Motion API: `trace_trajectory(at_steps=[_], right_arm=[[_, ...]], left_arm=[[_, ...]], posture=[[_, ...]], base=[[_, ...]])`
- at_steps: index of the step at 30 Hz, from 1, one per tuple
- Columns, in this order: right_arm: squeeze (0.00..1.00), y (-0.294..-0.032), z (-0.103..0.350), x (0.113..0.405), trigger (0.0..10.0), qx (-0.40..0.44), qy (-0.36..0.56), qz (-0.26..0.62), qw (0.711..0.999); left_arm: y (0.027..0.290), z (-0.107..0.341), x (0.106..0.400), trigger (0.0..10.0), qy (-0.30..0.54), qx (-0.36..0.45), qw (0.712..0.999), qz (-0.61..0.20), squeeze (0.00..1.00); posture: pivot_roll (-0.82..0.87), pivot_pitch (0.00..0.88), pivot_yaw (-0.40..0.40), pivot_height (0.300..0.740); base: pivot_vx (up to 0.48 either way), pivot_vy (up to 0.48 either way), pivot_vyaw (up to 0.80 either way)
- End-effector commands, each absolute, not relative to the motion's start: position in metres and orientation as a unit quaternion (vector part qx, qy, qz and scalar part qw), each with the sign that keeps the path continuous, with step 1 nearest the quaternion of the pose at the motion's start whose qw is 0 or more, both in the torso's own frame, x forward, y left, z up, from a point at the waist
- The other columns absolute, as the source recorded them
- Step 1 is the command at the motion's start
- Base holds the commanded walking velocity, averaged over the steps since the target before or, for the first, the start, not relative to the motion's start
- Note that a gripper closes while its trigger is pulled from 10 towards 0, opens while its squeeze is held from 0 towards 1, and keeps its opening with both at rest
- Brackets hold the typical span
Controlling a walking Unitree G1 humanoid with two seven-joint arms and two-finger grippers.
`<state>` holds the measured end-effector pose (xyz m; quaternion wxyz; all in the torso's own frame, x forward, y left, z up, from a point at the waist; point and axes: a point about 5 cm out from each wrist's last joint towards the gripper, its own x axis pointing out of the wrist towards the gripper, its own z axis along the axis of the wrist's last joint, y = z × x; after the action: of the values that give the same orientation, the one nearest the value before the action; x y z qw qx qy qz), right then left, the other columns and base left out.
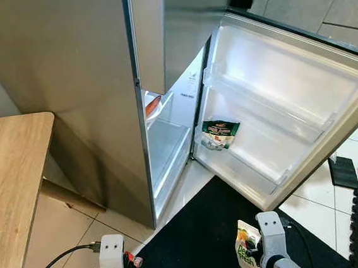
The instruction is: Restocking fridge
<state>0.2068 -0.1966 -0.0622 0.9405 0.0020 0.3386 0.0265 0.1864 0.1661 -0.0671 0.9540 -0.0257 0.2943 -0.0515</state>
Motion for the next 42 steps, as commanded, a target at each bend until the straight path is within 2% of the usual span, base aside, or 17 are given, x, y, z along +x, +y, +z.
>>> trace_trajectory(at_steps=[1, 12, 42], right_arm=[[0.00, -0.202, -0.063, 0.203, 10.0, 0.006, 0.337, 0.017, 0.941], [0.00, -0.200, -0.064, 0.203, 10.0, 0.018, 0.338, 0.006, 0.941], [0.00, -0.208, -0.067, 0.192, 10.0, 0.018, 0.339, -0.018, 0.940]], left_arm=[[0.159, -0.072, 0.178, 10.0, 0.307, -0.026, 0.949, -0.061, 0.00], [0.161, -0.072, 0.178, 10.0, 0.310, -0.017, 0.948, -0.067, 0.00], [0.161, -0.074, 0.181, 10.0, 0.323, -0.004, 0.942, -0.086, 0.00]], posture=[[-0.10, 0.101, -0.060, 0.740], [-0.10, 0.096, -0.048, 0.740], [-0.12, 0.079, -0.024, 0.740]], base=[[0.000, 0.000, 0.00], [0.000, 0.000, -0.04], [0.000, 0.000, -0.78]])
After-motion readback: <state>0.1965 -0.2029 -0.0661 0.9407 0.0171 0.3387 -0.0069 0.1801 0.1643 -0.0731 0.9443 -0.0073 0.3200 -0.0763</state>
